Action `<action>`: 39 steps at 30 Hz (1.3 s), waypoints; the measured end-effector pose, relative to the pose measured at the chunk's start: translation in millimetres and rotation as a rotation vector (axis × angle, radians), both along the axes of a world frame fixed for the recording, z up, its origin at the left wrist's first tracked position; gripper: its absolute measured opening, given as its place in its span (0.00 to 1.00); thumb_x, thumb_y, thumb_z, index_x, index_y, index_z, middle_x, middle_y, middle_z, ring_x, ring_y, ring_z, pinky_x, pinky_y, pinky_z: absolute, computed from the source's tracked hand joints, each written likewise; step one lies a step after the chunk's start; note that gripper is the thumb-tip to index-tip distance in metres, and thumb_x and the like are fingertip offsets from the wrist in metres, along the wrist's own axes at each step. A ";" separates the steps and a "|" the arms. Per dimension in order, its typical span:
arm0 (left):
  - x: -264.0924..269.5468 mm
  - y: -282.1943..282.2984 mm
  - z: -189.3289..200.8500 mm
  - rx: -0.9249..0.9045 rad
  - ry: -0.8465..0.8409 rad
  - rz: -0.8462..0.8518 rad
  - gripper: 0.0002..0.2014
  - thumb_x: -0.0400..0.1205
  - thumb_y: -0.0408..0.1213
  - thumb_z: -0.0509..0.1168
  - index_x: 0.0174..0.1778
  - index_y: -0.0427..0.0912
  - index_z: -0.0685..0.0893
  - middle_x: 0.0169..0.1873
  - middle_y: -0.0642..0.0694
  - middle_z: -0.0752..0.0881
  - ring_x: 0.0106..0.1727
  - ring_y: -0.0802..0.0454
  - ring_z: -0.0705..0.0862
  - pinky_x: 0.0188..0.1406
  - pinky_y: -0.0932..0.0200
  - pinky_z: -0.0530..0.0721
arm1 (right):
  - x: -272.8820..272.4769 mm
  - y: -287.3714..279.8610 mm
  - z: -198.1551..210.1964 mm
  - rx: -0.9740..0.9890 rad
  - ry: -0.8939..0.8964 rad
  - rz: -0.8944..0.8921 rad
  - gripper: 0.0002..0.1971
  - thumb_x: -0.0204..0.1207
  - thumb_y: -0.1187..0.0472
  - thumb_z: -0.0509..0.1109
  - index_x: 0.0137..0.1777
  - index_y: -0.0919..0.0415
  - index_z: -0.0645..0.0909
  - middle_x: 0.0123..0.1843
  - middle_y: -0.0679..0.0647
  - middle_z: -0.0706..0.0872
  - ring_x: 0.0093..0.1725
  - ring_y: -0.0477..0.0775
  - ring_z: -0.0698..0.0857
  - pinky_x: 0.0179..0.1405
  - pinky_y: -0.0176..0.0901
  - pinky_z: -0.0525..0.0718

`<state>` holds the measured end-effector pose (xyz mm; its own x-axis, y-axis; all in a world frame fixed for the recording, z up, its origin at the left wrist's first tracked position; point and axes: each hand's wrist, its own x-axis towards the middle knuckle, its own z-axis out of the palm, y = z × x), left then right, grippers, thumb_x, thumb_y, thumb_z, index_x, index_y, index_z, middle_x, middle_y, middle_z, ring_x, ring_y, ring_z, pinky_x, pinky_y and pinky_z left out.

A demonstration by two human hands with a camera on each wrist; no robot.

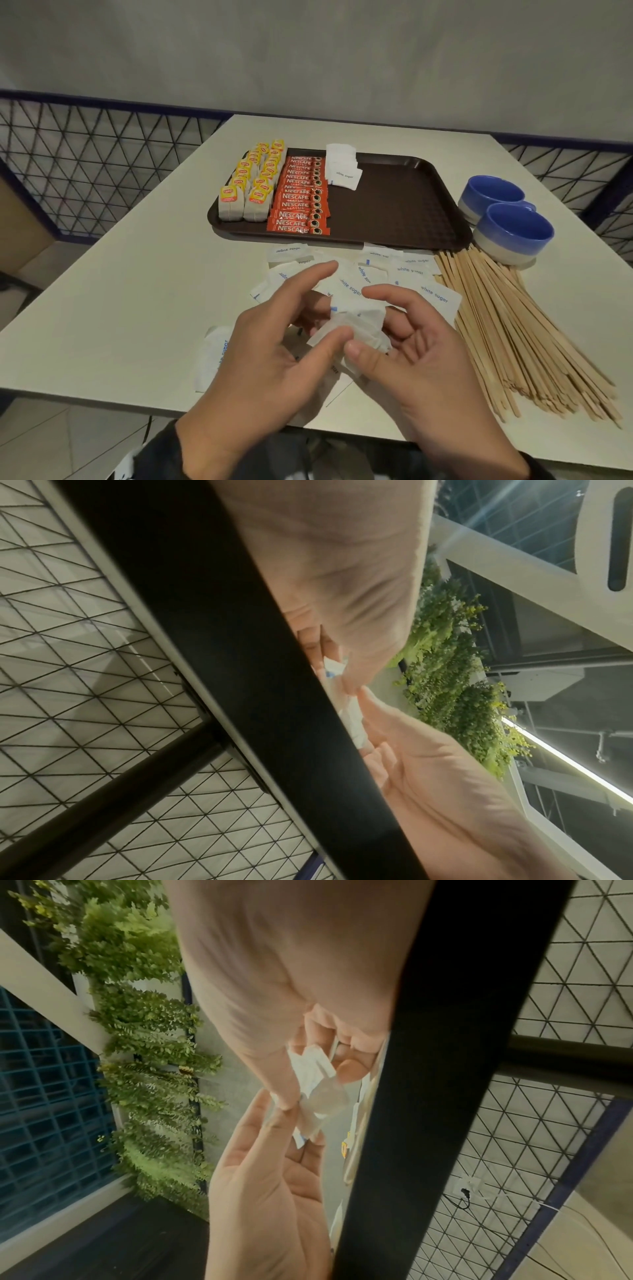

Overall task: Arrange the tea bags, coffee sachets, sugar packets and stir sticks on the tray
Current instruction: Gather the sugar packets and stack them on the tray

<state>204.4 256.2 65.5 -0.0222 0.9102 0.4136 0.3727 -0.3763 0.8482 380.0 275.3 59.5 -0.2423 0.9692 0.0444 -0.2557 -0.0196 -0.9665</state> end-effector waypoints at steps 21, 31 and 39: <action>-4.9 3.8 6.0 -0.154 -0.395 -0.144 0.12 0.80 0.30 0.66 0.53 0.53 0.83 0.42 0.38 0.93 0.37 0.37 0.91 0.49 0.39 0.91 | -6.2 5.0 -0.6 -0.025 -0.022 -0.133 0.12 0.67 0.62 0.78 0.48 0.67 0.86 0.39 0.71 0.89 0.26 0.65 0.82 0.25 0.50 0.82; 1.7 2.6 7.7 -0.170 -0.358 -0.121 0.28 0.78 0.23 0.74 0.58 0.65 0.81 0.46 0.49 0.94 0.42 0.46 0.94 0.43 0.60 0.89 | -8.8 0.6 3.8 -0.018 -0.087 -0.133 0.11 0.68 0.59 0.78 0.50 0.58 0.89 0.41 0.65 0.91 0.28 0.64 0.85 0.26 0.51 0.85; -1.1 4.1 6.1 -0.161 -0.351 -0.136 0.28 0.79 0.24 0.74 0.61 0.65 0.80 0.46 0.50 0.94 0.48 0.46 0.94 0.46 0.58 0.90 | -9.5 3.0 1.1 -0.015 -0.067 -0.136 0.08 0.65 0.62 0.79 0.45 0.60 0.90 0.40 0.68 0.90 0.30 0.63 0.86 0.30 0.52 0.86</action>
<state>203.3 260.3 71.6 -0.0119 0.9671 0.2541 0.0066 -0.2540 0.9672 370.5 278.3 60.6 -0.1110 0.9937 0.0180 -0.1920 -0.0037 -0.9814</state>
